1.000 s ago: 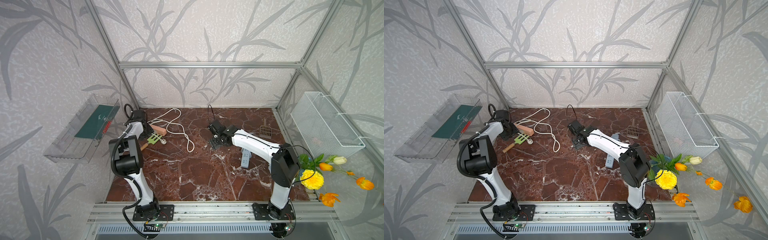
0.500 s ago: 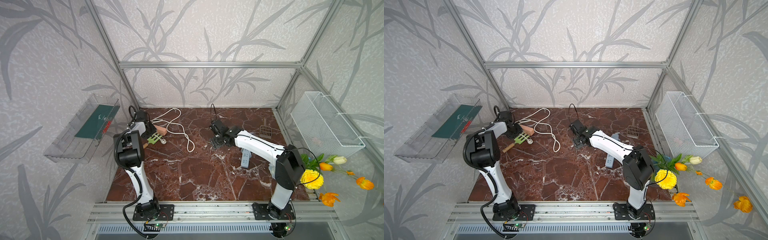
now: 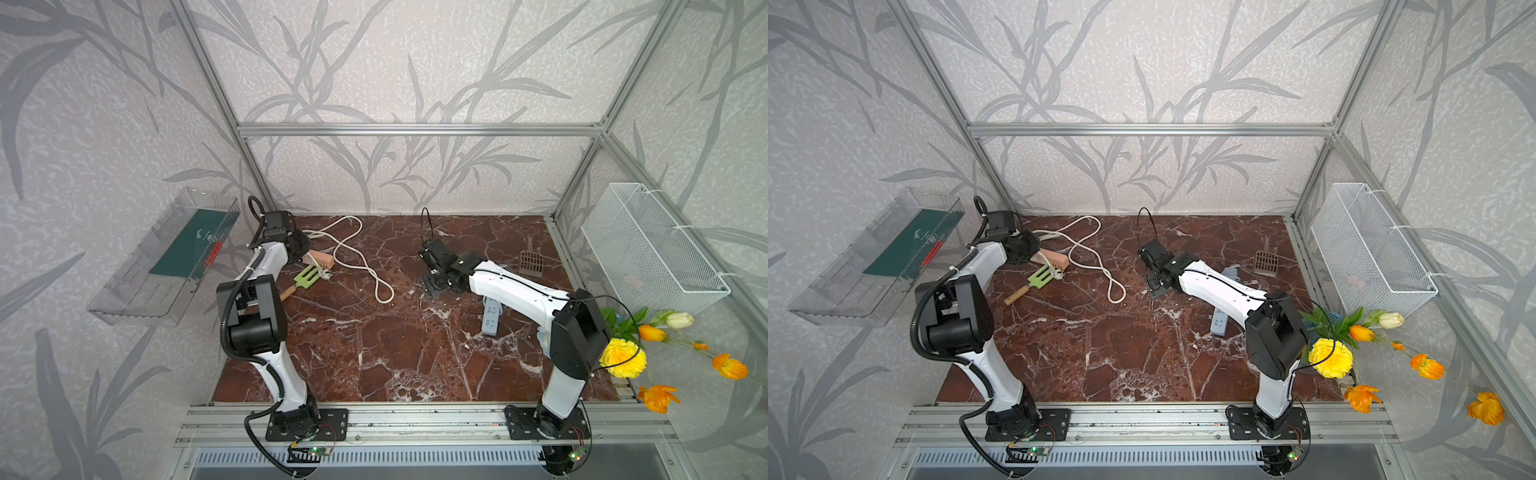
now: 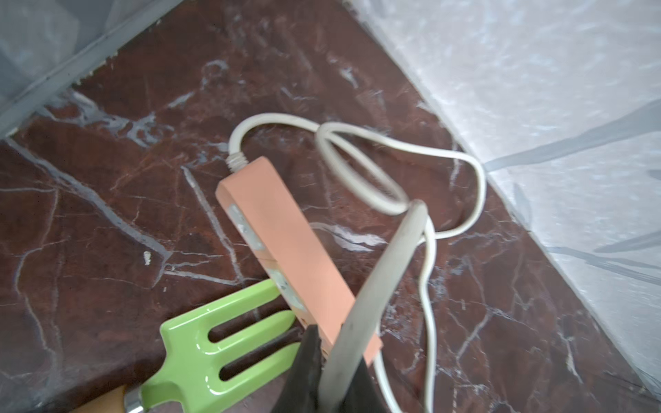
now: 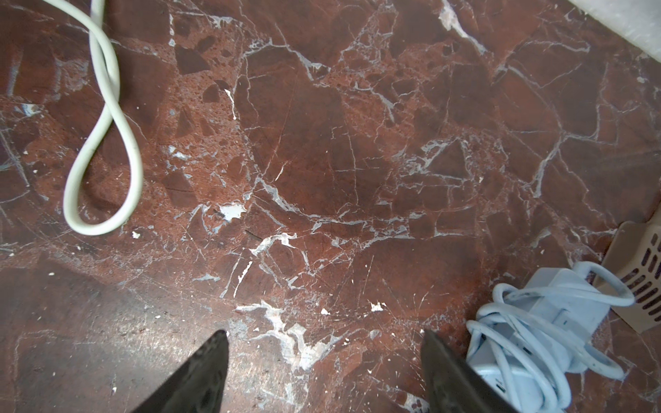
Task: Wrap the cord around the power strip
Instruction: Adjust the power cord at the center of the board.
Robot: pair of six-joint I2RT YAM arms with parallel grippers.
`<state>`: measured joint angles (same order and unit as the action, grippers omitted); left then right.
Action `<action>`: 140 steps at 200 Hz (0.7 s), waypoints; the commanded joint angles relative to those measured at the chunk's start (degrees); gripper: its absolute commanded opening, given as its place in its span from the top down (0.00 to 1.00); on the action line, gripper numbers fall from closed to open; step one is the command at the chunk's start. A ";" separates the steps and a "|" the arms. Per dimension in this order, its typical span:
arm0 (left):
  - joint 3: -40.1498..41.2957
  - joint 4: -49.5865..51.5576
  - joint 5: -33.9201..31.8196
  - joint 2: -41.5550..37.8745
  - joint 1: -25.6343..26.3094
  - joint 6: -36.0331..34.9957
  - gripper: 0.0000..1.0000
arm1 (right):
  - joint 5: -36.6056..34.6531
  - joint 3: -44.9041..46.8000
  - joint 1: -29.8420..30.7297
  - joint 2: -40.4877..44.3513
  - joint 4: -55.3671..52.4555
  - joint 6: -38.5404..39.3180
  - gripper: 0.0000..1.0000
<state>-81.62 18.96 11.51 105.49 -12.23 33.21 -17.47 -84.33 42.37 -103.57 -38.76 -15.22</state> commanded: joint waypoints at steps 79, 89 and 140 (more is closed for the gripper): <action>0.80 2.78 -0.90 -7.30 27.14 -2.98 0.89 | 3.06 7.28 -7.08 5.48 6.07 -9.52 0.18; 0.79 2.89 -1.44 -5.92 30.33 -3.36 0.89 | 3.15 7.96 -7.87 7.09 6.36 -10.52 0.18; -0.84 4.01 3.00 2.10 37.66 -4.37 0.86 | 4.33 10.85 -9.28 9.00 7.83 -12.02 0.19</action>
<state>-81.45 20.03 12.62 105.25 25.23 30.20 -14.24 -74.59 33.19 -96.01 -32.29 -25.58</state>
